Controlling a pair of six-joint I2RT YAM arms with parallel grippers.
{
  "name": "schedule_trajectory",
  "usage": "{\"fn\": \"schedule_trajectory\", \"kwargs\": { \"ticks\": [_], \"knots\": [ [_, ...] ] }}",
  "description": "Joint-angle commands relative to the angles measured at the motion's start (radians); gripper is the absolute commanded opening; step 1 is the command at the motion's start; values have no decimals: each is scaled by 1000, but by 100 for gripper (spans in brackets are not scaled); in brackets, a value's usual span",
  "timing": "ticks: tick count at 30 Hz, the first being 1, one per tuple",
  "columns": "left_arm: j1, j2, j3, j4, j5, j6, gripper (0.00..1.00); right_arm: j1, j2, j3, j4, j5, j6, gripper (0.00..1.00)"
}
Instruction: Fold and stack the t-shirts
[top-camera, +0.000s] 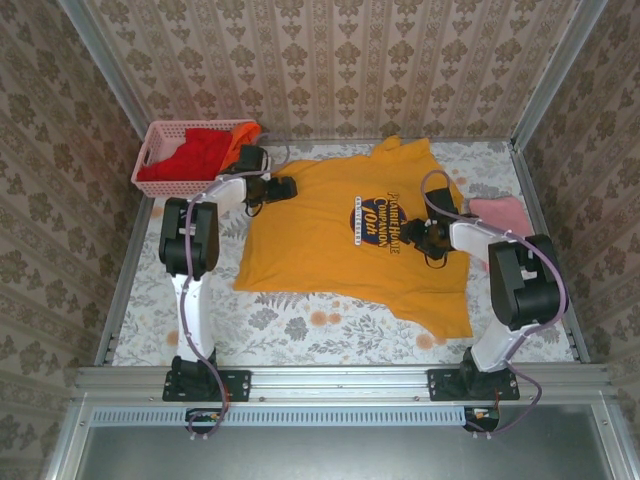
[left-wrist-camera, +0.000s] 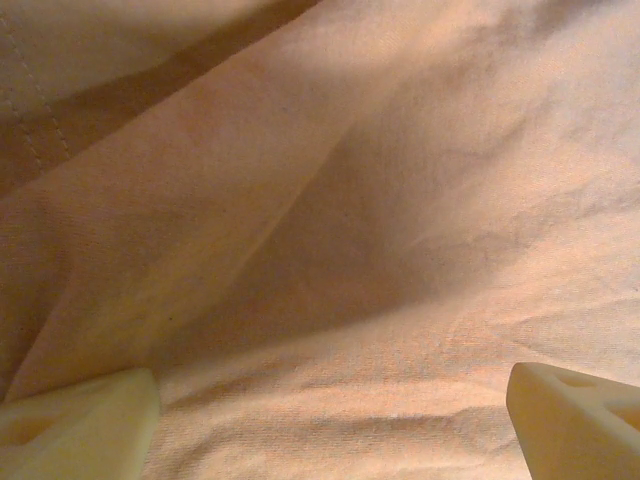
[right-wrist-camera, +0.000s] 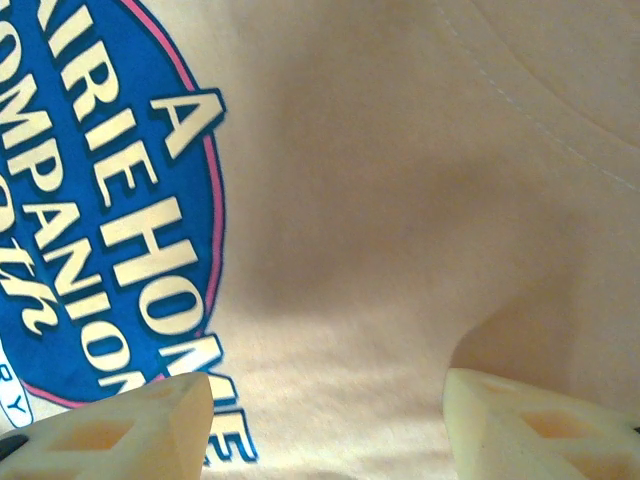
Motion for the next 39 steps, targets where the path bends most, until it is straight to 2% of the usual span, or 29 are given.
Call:
{"fn": "schedule_trajectory", "kwargs": {
  "ticks": [1, 2, 4, 9, 11, 16, 17, 20, 24, 26, 28, 33, 39],
  "knots": [
    [-1, -48, -17, -46, -16, -4, 95, -1, -80, -21, -25, 16, 7, 63],
    [-8, -65, -17, -33, -6, 11, 99, -2, -102, -22, -30, 29, -3, 64],
    [-31, -108, -17, -22, -22, 36, 100, -4, -145, -28, -48, 57, -24, 67],
    [-84, -248, -32, -118, -153, 60, 100, -16, -267, -60, -87, 148, -50, 78],
    [-97, -322, -84, -143, -211, 33, 100, -22, -290, -65, -117, 211, -41, 82],
    [-102, -543, -270, -165, -276, -73, 100, -57, -383, -77, -177, 260, -76, 95],
    [-104, -592, -309, -173, -294, -107, 100, -59, -404, -87, -183, 272, -80, 99],
    [-98, -708, -413, -221, -346, -266, 100, -65, -481, -129, -169, 287, -93, 100],
    [-71, -858, -570, -201, -283, -466, 100, -84, -585, -192, -168, 282, -73, 100],
    [-51, -938, -716, -120, -236, -655, 100, -107, -608, -195, -220, 262, -45, 100],
    [-61, -992, -802, -99, -264, -803, 99, -114, -613, -198, -255, 246, -56, 100],
    [-50, -1001, -819, -301, -306, -972, 88, -115, -614, -228, -233, 204, -65, 100],
    [42, -911, -892, -305, -134, -1196, 82, -115, -574, -224, -183, 177, -25, 100]
  ]
}}
